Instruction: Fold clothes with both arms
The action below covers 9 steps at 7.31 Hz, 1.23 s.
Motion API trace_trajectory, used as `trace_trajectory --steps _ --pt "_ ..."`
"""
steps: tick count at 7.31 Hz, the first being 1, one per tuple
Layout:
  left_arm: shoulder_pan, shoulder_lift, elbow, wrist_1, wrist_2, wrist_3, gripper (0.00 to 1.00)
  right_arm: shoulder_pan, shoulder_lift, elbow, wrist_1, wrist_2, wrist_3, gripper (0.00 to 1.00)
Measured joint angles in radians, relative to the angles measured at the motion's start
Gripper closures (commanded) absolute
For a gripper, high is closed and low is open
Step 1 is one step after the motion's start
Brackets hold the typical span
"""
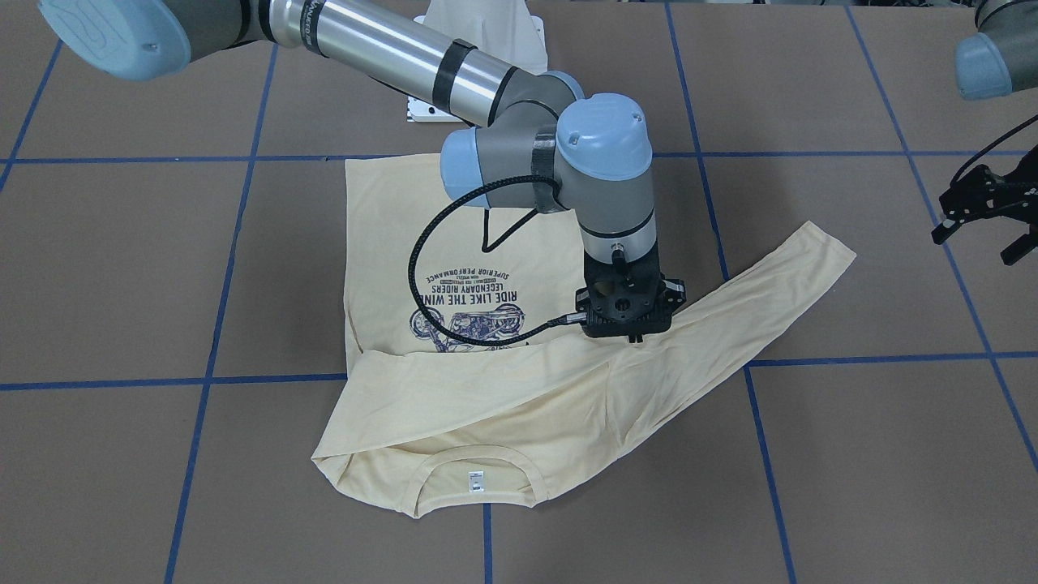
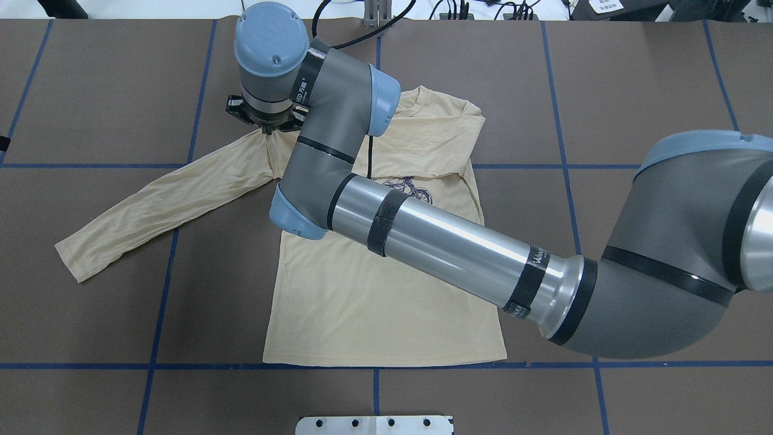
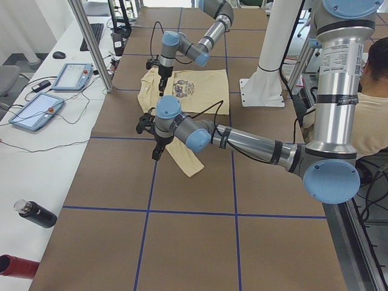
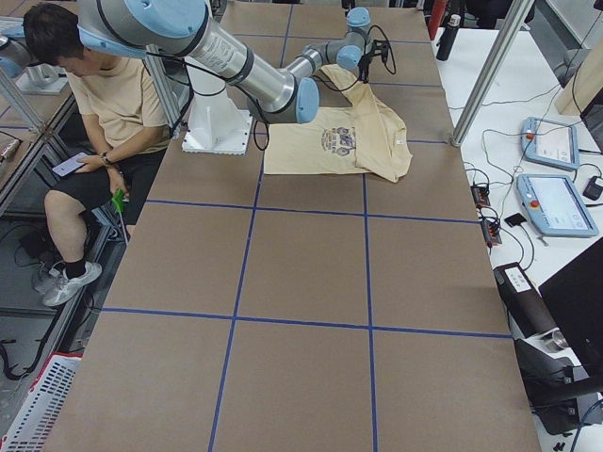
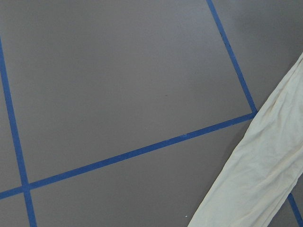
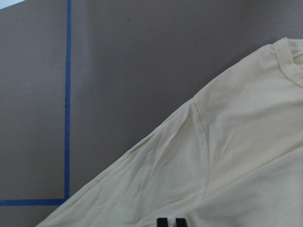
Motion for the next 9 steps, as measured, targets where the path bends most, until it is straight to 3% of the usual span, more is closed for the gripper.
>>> trace_trajectory --steps 3,5,6,9 --pt "0.106 -0.013 -0.042 0.003 -0.039 -0.129 0.00 -0.005 0.091 -0.054 -0.004 -0.038 0.118 0.01" --pt "0.170 -0.010 -0.042 0.004 0.004 -0.154 0.00 0.028 0.094 -0.034 -0.032 0.014 0.142 0.01" --pt "0.190 0.000 -0.030 0.003 0.022 -0.155 0.01 0.054 0.047 0.042 -0.076 0.077 0.143 0.01" --pt "0.238 0.068 0.051 -0.118 0.068 -0.151 0.13 0.110 -0.253 0.432 -0.204 0.197 0.136 0.01"
